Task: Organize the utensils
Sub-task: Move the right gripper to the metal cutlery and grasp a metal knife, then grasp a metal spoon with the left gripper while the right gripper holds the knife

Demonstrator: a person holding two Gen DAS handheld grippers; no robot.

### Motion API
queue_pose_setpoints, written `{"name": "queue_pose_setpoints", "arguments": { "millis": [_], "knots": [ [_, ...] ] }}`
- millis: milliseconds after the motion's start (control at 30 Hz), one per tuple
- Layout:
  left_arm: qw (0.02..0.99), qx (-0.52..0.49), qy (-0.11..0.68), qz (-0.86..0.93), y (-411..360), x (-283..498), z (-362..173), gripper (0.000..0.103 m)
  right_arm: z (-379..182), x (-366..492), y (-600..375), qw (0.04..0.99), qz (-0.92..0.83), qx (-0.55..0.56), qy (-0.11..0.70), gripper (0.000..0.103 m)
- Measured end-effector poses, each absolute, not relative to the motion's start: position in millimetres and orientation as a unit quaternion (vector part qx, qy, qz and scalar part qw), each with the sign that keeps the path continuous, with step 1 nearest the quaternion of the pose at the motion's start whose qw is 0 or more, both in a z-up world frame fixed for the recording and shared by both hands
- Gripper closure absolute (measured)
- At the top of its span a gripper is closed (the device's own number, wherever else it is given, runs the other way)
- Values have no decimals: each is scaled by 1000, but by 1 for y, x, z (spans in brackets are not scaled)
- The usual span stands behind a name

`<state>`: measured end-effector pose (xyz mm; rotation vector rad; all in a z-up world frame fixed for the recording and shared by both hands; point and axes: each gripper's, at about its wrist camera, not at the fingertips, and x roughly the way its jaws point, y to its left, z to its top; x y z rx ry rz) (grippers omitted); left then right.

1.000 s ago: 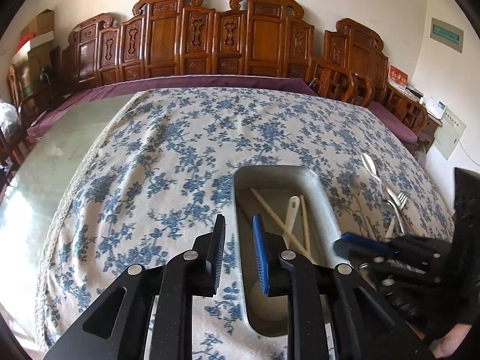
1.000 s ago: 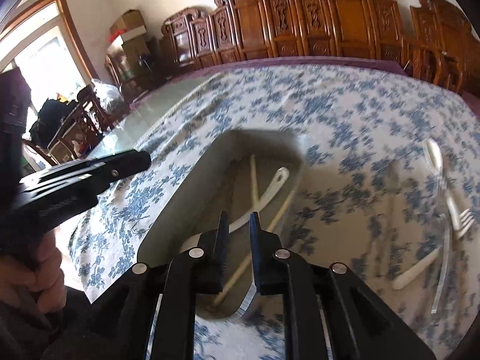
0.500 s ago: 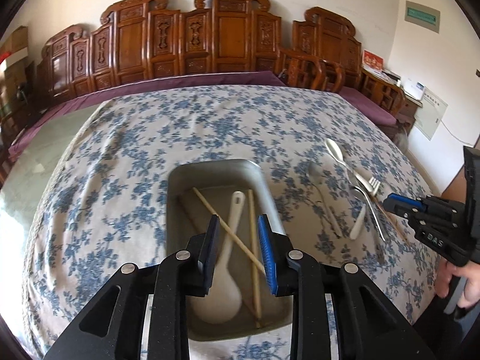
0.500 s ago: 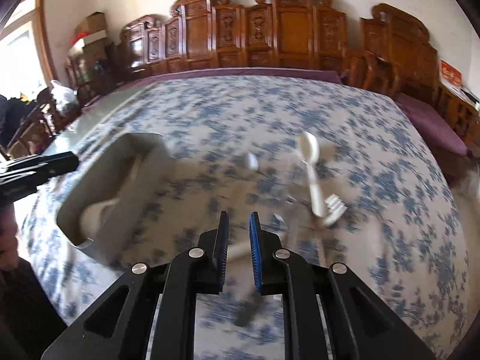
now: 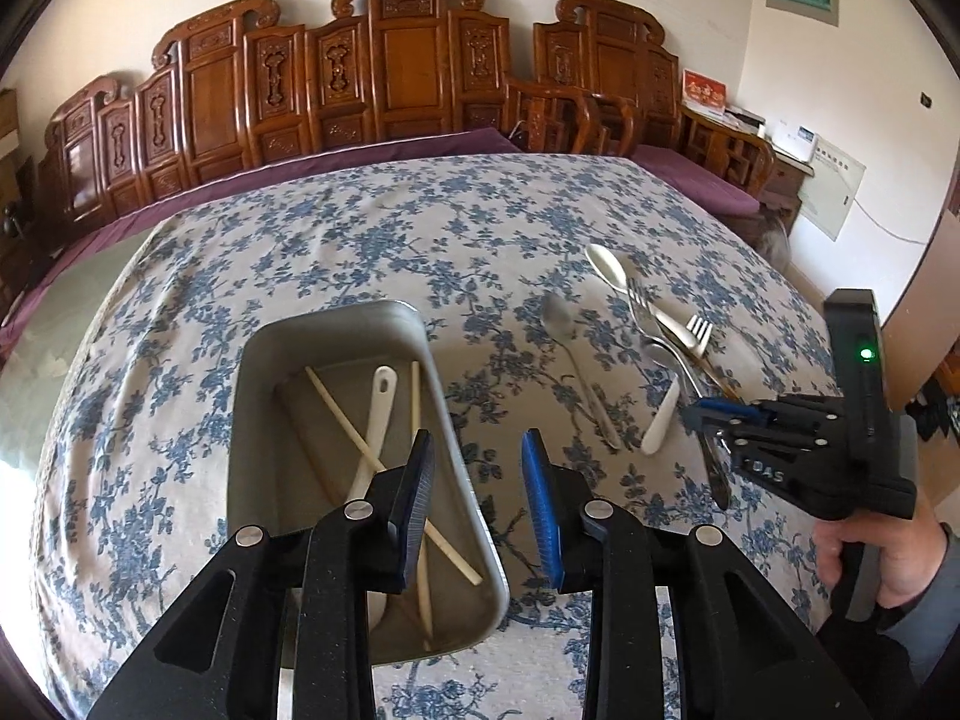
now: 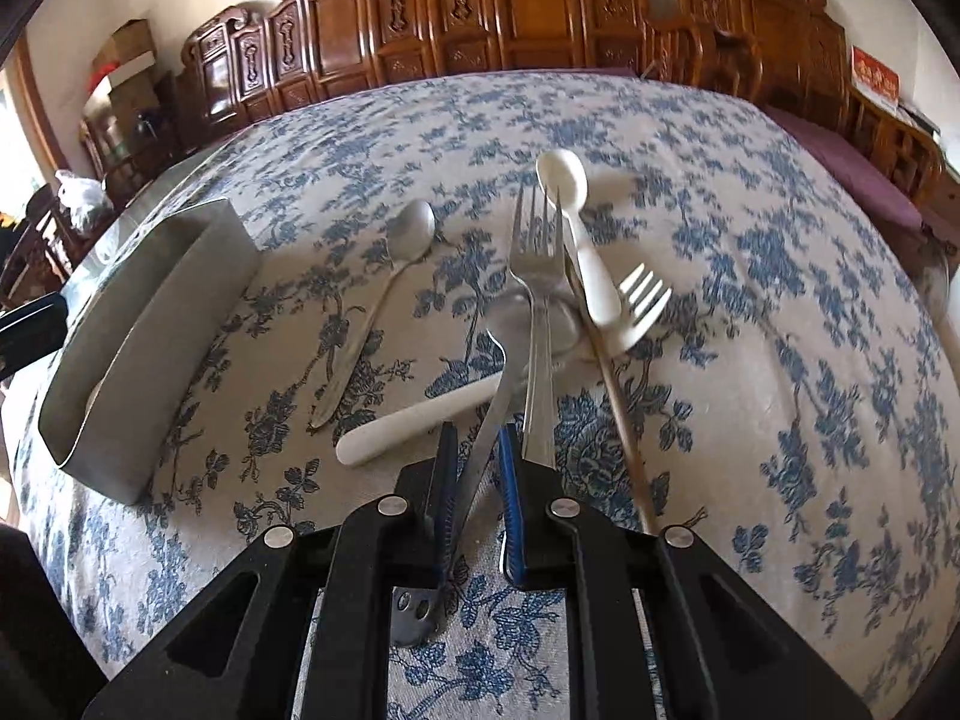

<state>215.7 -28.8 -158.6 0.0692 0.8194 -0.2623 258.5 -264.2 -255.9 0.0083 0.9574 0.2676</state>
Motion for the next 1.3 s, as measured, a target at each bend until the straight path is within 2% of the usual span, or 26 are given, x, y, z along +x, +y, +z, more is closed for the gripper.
{"name": "queue_pose_setpoints", "arguments": {
  "millis": [233, 467, 533, 700, 1300],
  "knots": [
    [908, 38, 398, -128, -34, 213, -160, 75, -258, 267, -260, 889, 104, -18, 445, 83],
    [909, 44, 395, -122, -40, 210, -160, 75, -259, 271, -254, 892, 81, -43, 443, 83],
    [910, 45, 393, -121, -43, 209, -159, 75, -258, 270, -254, 890, 80, -43, 446, 91],
    [913, 51, 390, -112, -49, 210, -155, 75, -256, 270, -264, 885, 85, -21, 458, 96],
    [905, 78, 405, -107, -88, 229, -162, 75, -208, 256, -293, 905, 156, 45, 394, 97]
  ]
}}
